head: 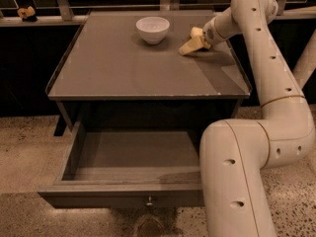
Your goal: Place sponge into top drawer
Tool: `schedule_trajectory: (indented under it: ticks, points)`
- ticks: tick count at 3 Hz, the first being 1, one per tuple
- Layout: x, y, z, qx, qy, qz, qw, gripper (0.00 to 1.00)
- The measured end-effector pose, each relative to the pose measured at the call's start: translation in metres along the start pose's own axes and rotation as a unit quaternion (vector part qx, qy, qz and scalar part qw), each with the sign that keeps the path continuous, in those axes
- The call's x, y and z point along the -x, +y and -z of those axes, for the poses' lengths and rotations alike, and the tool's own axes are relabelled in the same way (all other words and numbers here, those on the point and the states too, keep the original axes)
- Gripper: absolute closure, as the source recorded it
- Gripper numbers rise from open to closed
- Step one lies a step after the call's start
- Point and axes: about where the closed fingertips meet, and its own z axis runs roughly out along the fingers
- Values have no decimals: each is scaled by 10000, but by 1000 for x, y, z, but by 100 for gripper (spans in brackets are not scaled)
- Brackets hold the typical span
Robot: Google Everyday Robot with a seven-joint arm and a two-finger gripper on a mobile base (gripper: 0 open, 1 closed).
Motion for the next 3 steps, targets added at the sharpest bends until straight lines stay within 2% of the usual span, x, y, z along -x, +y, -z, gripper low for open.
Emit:
schedule_trajectory:
  ticks: [3]
  points:
    - [0, 0, 0, 0, 0, 0, 10000, 96]
